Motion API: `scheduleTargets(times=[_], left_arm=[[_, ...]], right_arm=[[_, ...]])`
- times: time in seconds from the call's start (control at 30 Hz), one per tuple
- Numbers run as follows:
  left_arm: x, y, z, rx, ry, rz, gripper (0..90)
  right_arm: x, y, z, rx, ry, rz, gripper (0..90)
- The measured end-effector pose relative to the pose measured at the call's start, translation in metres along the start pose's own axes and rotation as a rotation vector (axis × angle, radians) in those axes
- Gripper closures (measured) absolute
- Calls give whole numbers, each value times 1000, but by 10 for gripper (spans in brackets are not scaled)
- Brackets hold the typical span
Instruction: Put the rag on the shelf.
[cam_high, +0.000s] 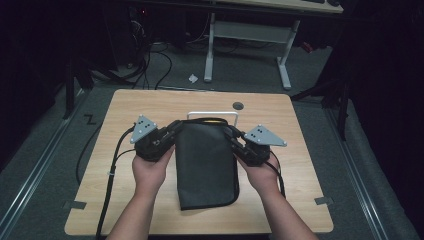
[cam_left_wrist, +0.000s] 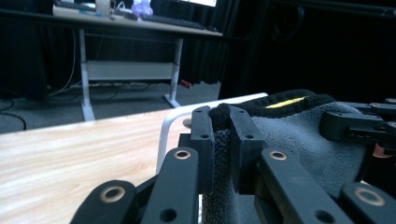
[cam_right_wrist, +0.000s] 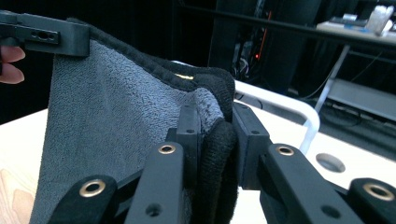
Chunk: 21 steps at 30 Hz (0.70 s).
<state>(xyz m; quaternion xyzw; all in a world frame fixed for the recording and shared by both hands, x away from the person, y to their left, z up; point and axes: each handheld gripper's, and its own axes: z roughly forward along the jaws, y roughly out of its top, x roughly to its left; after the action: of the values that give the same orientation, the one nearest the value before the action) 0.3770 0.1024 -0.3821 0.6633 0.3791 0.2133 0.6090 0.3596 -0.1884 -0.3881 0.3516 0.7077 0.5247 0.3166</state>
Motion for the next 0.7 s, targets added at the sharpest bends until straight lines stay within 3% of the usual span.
scheduleTargets(times=[0.7], left_arm=[[-13,43,-13,-108,-17,74,824]], right_arm=[[-5,45,-15,-104,-21,-20,758]])
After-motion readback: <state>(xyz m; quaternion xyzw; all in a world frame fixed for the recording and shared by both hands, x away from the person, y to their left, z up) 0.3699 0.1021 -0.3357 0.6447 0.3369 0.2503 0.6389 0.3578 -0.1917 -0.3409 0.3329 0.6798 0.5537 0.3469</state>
